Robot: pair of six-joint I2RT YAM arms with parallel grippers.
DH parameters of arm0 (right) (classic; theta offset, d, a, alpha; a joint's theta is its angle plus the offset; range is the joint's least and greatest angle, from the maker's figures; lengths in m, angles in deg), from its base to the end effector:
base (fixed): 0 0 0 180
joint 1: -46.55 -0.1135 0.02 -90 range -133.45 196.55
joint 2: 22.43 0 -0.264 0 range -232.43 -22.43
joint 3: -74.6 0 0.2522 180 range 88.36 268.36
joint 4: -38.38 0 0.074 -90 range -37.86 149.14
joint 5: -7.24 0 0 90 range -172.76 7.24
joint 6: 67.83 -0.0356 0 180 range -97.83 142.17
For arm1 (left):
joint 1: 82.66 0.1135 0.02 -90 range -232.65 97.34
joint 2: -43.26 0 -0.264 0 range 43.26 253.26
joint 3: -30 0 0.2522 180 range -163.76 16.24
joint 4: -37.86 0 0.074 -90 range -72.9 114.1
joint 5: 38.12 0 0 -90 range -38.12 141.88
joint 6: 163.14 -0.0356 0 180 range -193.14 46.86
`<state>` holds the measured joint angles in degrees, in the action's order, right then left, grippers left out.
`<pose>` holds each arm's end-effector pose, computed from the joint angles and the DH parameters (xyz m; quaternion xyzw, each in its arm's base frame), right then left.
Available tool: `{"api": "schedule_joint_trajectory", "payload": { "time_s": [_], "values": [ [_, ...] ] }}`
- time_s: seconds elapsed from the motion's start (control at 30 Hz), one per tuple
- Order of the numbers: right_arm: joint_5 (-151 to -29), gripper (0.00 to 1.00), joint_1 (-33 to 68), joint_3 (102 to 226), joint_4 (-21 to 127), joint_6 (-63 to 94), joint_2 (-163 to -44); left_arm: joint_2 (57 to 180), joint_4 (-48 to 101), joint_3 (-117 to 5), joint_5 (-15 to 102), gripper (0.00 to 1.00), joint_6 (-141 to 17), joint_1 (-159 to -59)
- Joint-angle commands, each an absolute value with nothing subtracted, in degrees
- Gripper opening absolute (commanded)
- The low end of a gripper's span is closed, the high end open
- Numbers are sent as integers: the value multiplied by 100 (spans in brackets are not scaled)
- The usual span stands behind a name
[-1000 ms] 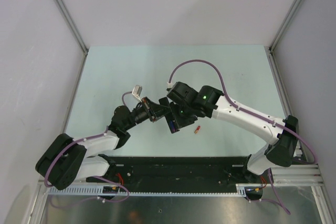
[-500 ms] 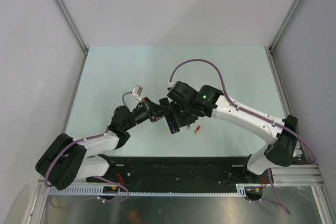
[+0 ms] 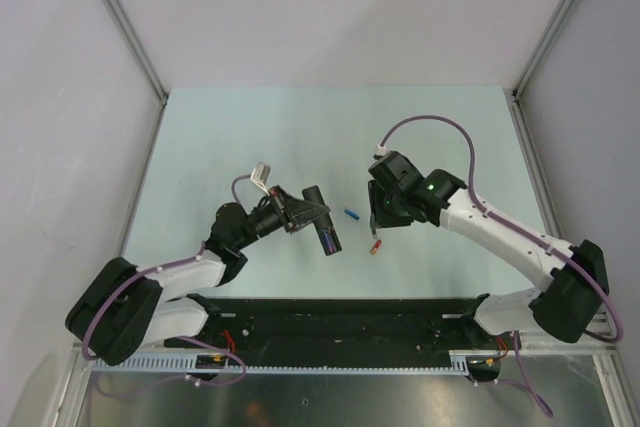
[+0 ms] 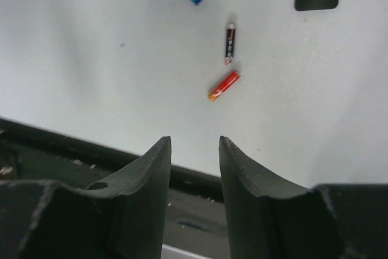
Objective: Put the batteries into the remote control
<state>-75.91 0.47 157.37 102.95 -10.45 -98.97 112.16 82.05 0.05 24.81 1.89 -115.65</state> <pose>0.1880 0.1891 0.3045 -0.0964 0.9556 0.1282 0.2470 0.1810 -0.1368 0.2109 -0.0737 0.6737 -0.6738 0.2944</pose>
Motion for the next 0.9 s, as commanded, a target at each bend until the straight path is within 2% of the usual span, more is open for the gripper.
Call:
{"api": "schedule_joint_trajectory", "payload": {
  "time_s": [0.0, 0.07, 0.3, 0.37, 0.47, 0.63, 0.87],
  "values": [
    [-7284, 43, 260, 15323, 9241, -859, -10319, 10909, 8474, 164, 2525, 0, 236, -11588],
    [-6995, 44, 261, 15305, 9143, -824, -10495, 10734, 8474, 305, 2560, 0, 254, -11579],
    [-6632, 66, 348, 15094, 8757, -885, -10417, 10110, 8483, 630, 2710, 0, 96, -11517],
    [-6789, 68, 506, 14972, 8695, -894, -10452, 10039, 8483, 648, 2701, 0, 43, -11517],
    [-6957, 65, 630, 14883, 8616, -868, -10644, 10030, 8518, 613, 2631, 0, -1, -11509],
    [-6984, 52, 647, 14865, 8607, -877, -11076, 10065, 8518, 604, 2552, 0, -10, -11509],
    [-7010, 49, 691, 14848, 8493, -789, -11436, 10162, 8518, 692, 2499, 0, 122, -11509]
  ]
}}
